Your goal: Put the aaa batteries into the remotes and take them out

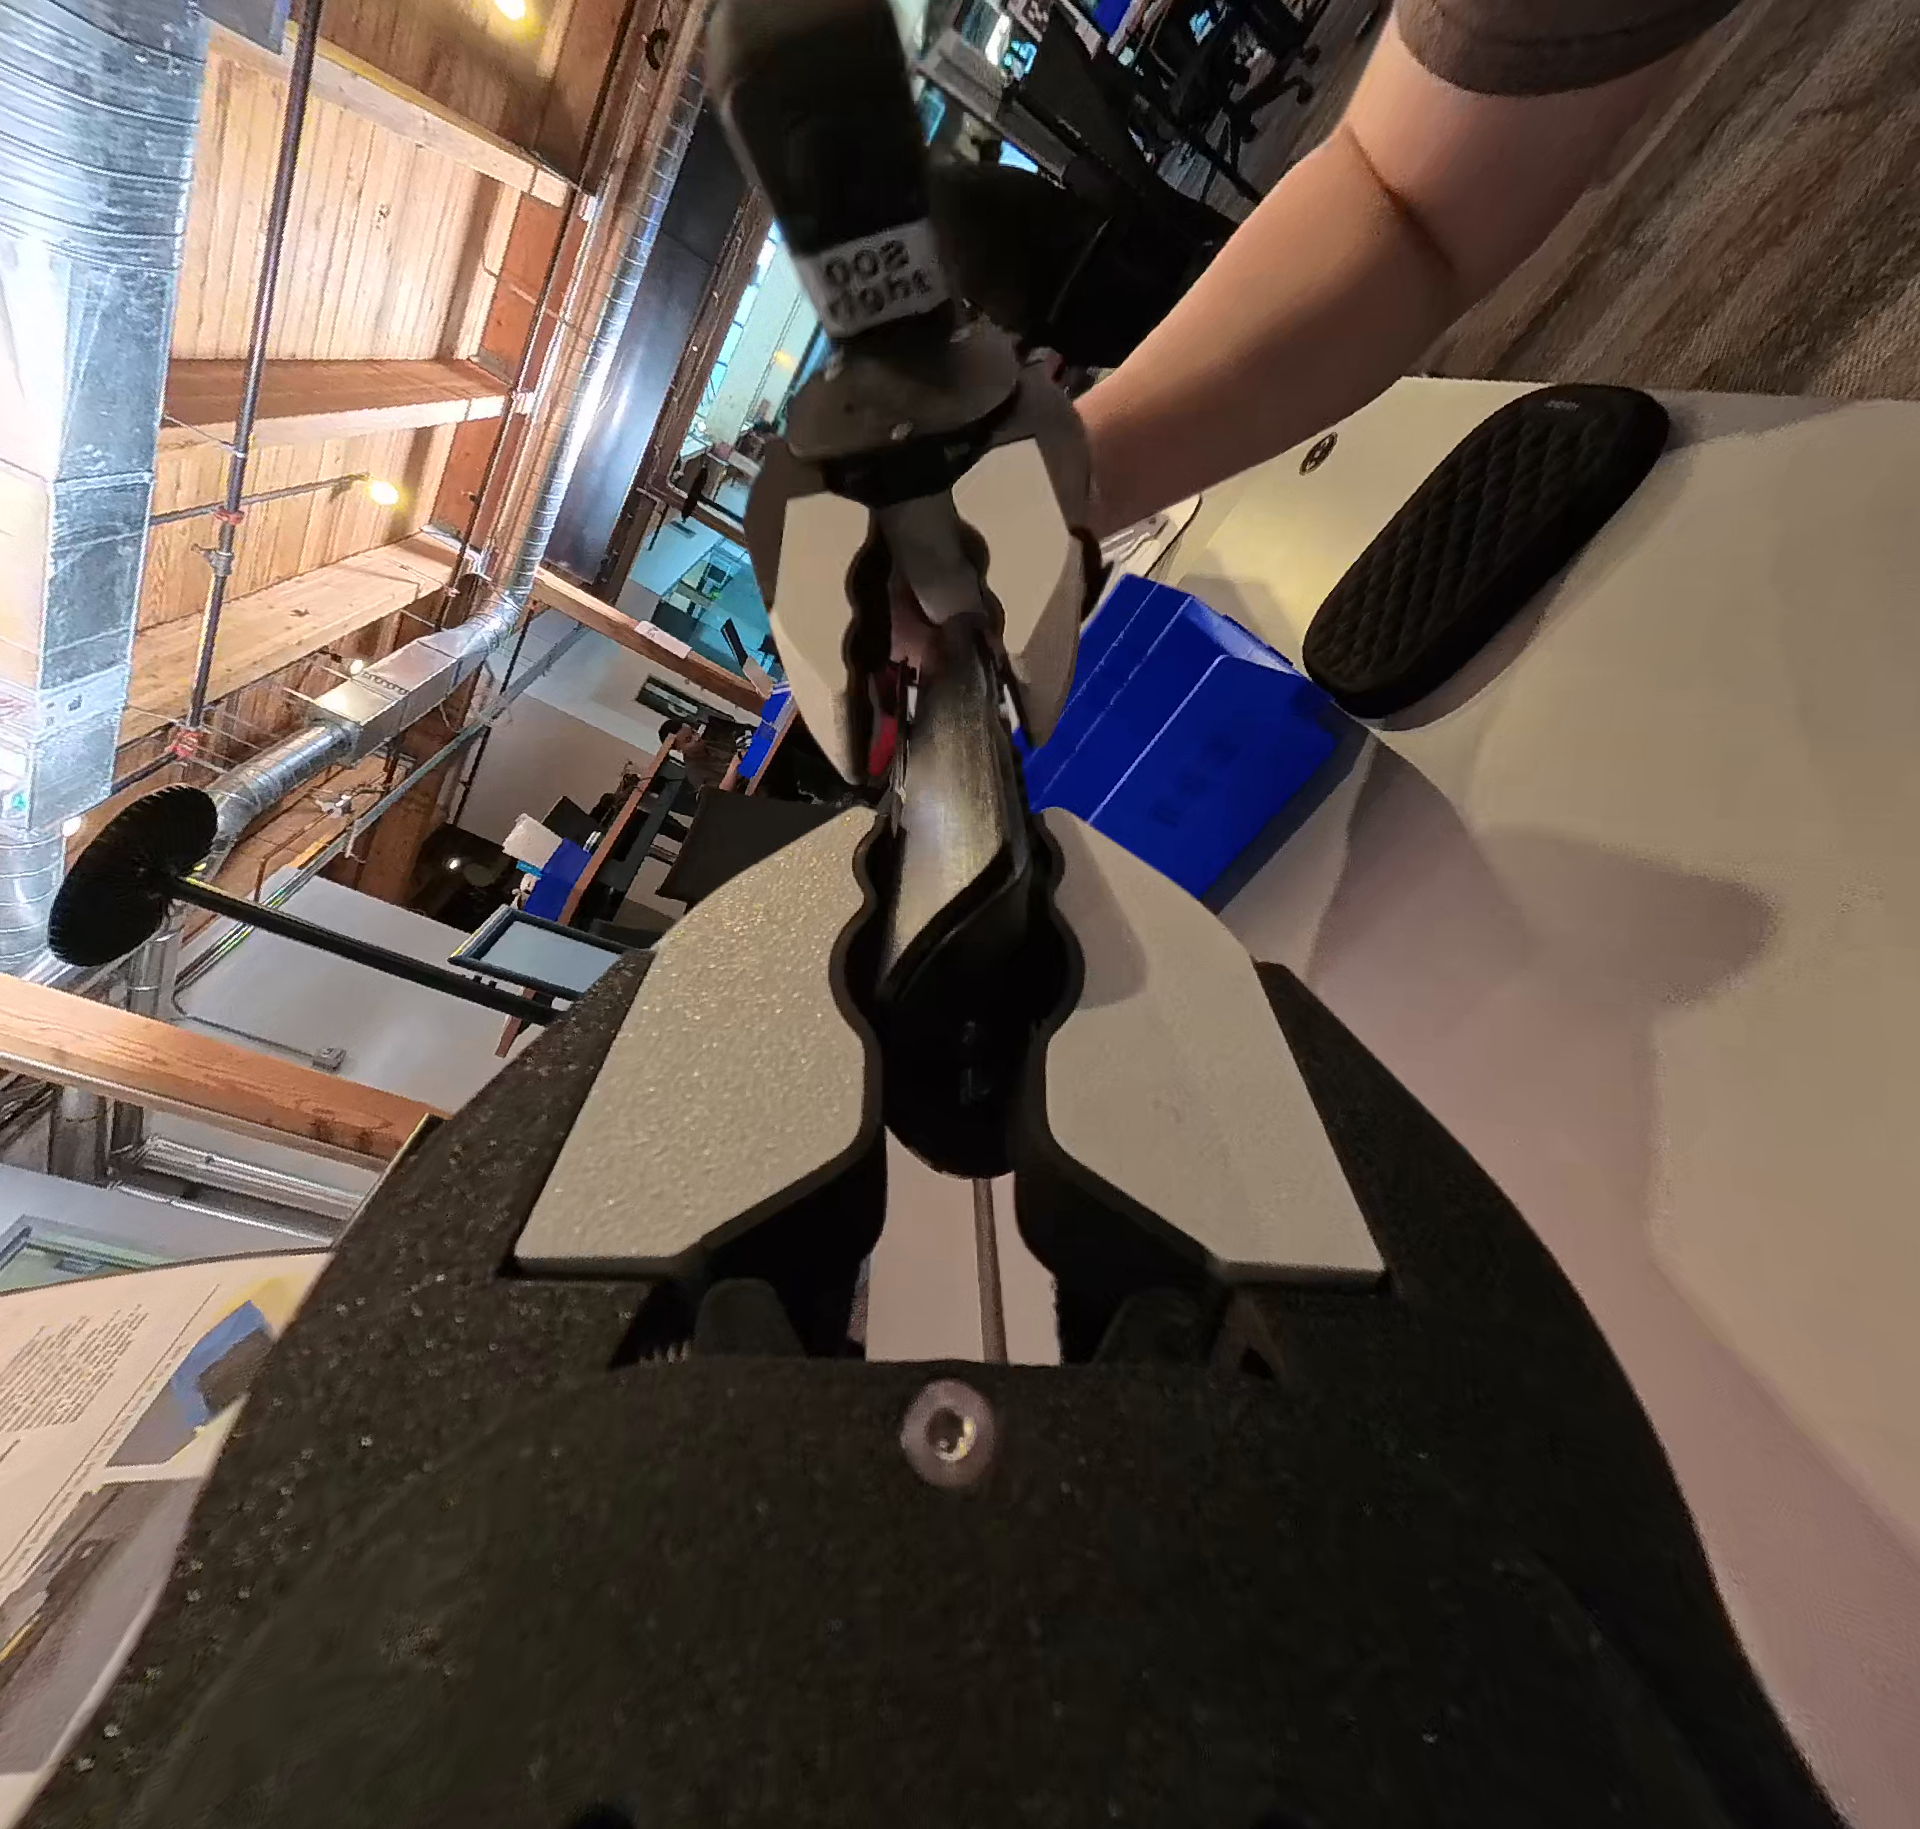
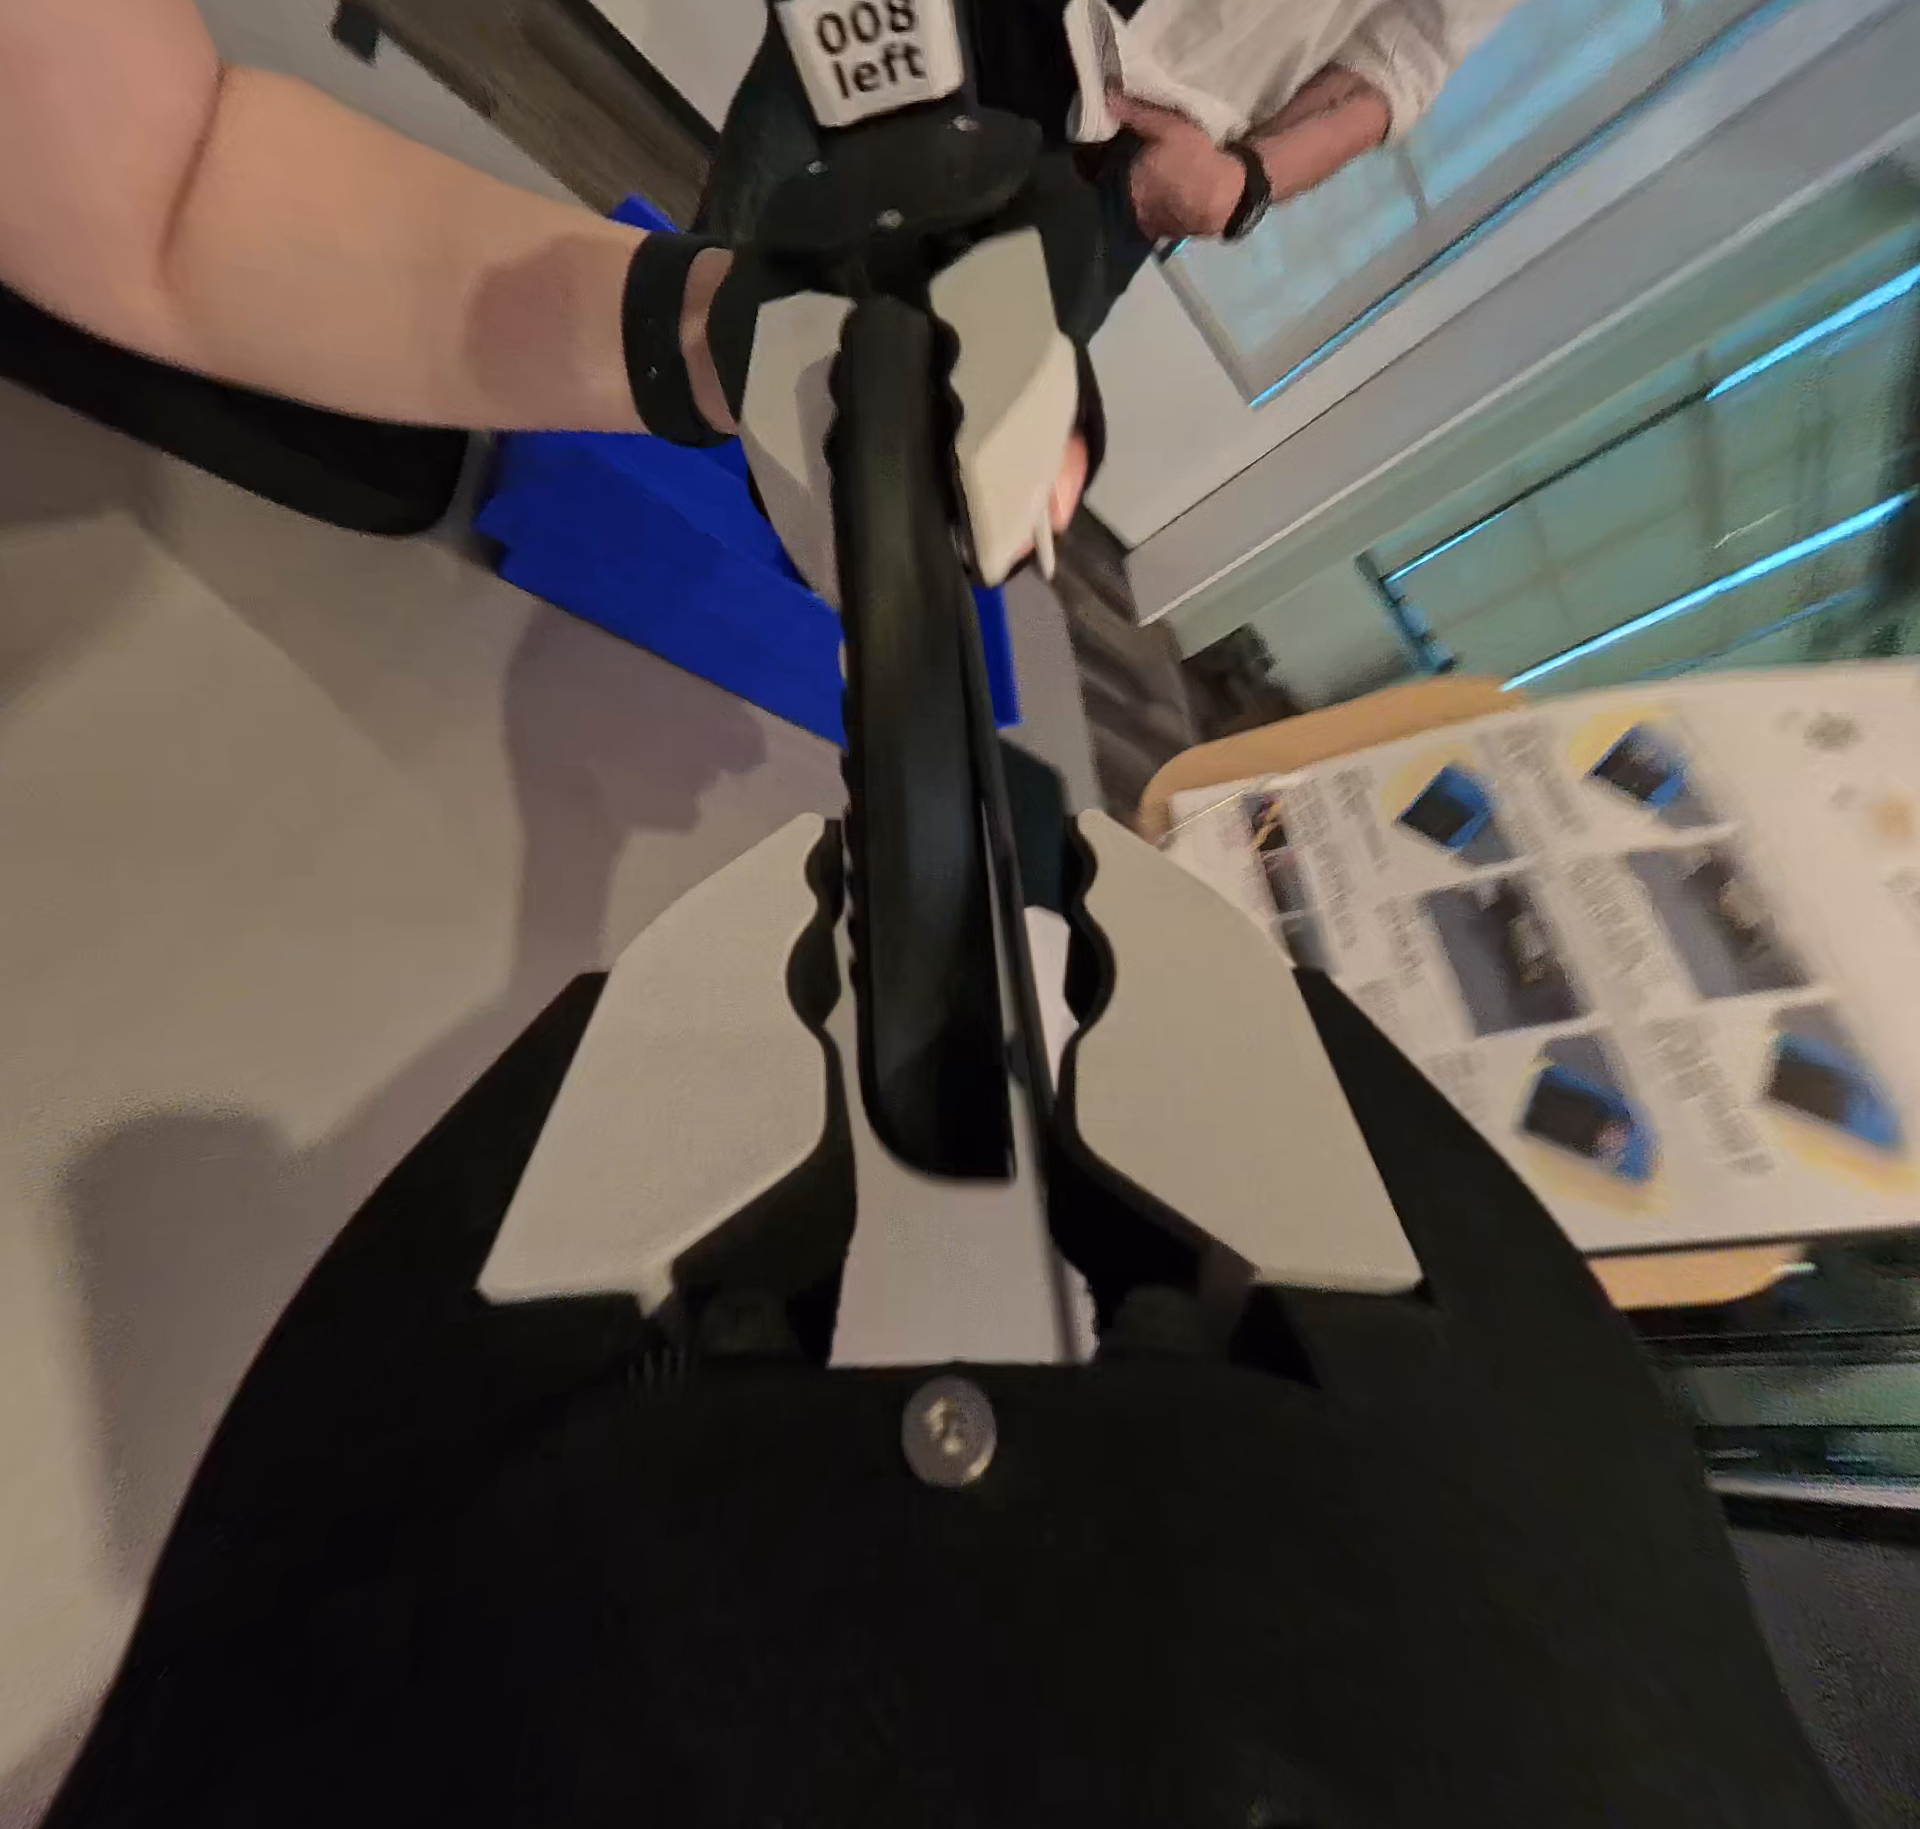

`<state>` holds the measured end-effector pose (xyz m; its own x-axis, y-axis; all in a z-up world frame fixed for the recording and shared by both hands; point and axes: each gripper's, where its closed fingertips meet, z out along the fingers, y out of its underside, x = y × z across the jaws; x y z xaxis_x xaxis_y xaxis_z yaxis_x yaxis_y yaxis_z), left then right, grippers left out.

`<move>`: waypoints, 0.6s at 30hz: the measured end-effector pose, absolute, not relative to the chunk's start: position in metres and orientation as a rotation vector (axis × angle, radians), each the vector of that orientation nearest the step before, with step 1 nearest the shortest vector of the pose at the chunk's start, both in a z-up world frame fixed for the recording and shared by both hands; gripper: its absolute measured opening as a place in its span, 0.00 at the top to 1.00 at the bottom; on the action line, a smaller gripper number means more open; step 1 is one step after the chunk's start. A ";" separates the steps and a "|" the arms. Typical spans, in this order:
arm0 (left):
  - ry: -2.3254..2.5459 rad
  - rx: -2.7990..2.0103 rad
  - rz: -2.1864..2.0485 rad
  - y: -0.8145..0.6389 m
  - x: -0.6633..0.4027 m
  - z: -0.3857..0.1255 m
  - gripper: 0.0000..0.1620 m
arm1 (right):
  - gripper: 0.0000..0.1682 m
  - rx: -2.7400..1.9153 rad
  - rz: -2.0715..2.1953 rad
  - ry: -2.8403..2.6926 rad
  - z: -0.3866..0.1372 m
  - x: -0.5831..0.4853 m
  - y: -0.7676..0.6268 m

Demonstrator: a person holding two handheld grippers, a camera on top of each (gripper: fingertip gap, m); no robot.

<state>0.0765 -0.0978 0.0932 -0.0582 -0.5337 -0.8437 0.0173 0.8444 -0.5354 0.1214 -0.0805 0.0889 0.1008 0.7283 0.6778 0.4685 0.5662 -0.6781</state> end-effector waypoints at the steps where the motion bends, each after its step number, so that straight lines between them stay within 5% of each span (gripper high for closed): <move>1: 1.575 -0.415 -0.477 -0.098 0.077 0.092 0.85 | 0.74 -1.125 0.371 -1.523 0.087 0.130 -0.080; 5: 1.582 -0.391 -0.436 -0.095 0.080 0.087 0.85 | 0.71 -1.359 0.864 -1.398 0.092 0.156 -0.078; 8: 1.608 -0.378 -0.425 -0.098 0.083 0.082 0.85 | 0.77 -1.429 1.102 -1.339 0.105 0.165 -0.076; 18: 1.615 -0.302 -0.400 -0.115 0.090 0.085 0.85 | 0.81 -1.671 1.284 -1.493 0.092 0.152 -0.092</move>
<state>0.0900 -0.1151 0.0853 -0.0842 -0.4256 -0.9010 0.0436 0.9017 -0.4301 0.1523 -0.0924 0.0917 -0.0745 0.9548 -0.2879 0.4278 -0.2302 -0.8741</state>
